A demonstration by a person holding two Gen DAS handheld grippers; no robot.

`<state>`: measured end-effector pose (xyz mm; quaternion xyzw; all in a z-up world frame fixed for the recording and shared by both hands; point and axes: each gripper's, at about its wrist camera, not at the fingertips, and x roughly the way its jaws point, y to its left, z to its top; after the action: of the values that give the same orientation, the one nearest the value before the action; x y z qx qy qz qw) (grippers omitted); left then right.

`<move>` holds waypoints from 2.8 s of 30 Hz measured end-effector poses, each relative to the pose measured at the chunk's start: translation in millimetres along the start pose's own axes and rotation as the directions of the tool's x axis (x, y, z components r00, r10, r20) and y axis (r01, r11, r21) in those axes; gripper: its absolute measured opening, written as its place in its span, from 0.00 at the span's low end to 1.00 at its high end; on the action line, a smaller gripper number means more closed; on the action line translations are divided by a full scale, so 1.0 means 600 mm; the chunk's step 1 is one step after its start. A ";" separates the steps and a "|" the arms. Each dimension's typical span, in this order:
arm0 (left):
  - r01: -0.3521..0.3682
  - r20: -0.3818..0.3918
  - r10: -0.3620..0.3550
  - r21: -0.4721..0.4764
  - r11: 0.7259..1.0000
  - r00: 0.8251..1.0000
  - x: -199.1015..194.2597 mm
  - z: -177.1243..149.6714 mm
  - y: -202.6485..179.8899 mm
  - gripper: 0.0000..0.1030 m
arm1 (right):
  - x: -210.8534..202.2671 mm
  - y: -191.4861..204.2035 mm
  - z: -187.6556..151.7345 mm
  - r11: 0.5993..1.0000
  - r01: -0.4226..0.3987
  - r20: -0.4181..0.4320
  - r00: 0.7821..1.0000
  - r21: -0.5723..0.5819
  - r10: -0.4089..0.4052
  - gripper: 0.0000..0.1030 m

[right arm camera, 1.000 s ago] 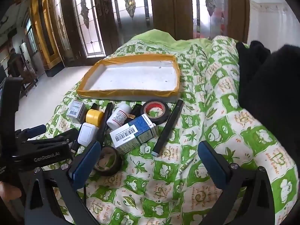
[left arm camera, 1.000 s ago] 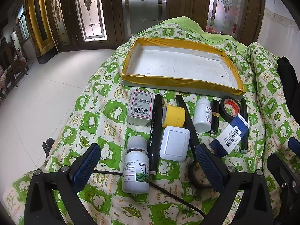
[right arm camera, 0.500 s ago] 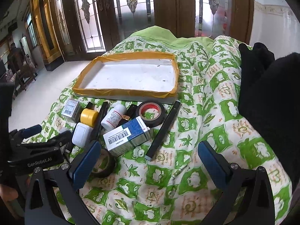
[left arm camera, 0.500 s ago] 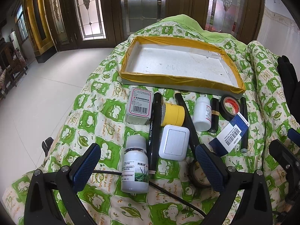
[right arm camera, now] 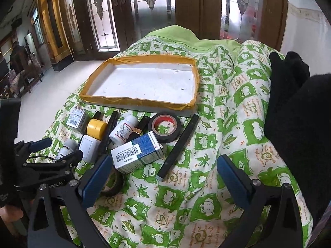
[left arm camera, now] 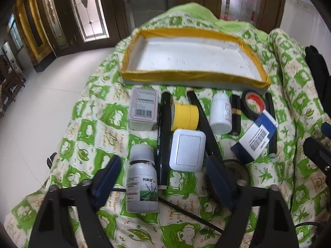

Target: Organize rigid objects

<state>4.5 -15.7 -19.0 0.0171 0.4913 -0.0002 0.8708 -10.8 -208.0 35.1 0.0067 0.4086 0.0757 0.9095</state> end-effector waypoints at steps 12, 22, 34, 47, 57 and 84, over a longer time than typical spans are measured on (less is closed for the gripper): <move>0.050 -0.089 -0.042 0.093 0.994 0.995 0.047 0.020 -0.034 0.51 | 0.024 0.013 -0.010 0.999 0.022 -0.073 0.997 -0.046 -0.026 0.98; 0.118 -0.036 -0.116 0.058 0.991 0.993 0.022 0.013 -0.021 0.41 | 0.025 0.020 -0.010 0.998 0.030 -0.070 0.997 -0.062 -0.034 0.98; 0.108 -0.035 -0.106 0.050 0.993 0.994 0.011 0.004 -0.010 0.41 | 0.103 -0.011 -0.002 0.945 -0.176 -0.258 0.934 0.274 0.249 0.73; 0.049 0.002 -0.049 0.094 0.994 0.999 0.006 0.005 -0.026 0.41 | 0.186 0.006 0.015 0.880 -0.141 -0.300 0.906 0.453 0.300 0.59; -0.022 0.085 0.010 0.141 0.990 0.996 -0.017 -0.001 -0.036 0.41 | 0.153 0.000 0.014 0.897 -0.188 -0.254 0.917 0.401 0.306 0.34; 0.069 0.098 -0.079 0.102 0.992 0.992 -0.026 0.003 -0.026 0.41 | 0.090 0.012 0.058 0.956 -0.199 -0.160 0.958 0.217 0.236 0.35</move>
<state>-2.3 -31.8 -5.3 0.0415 0.4460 -0.0575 0.8922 49.7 -191.6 19.0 0.1354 0.4934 0.1350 0.8485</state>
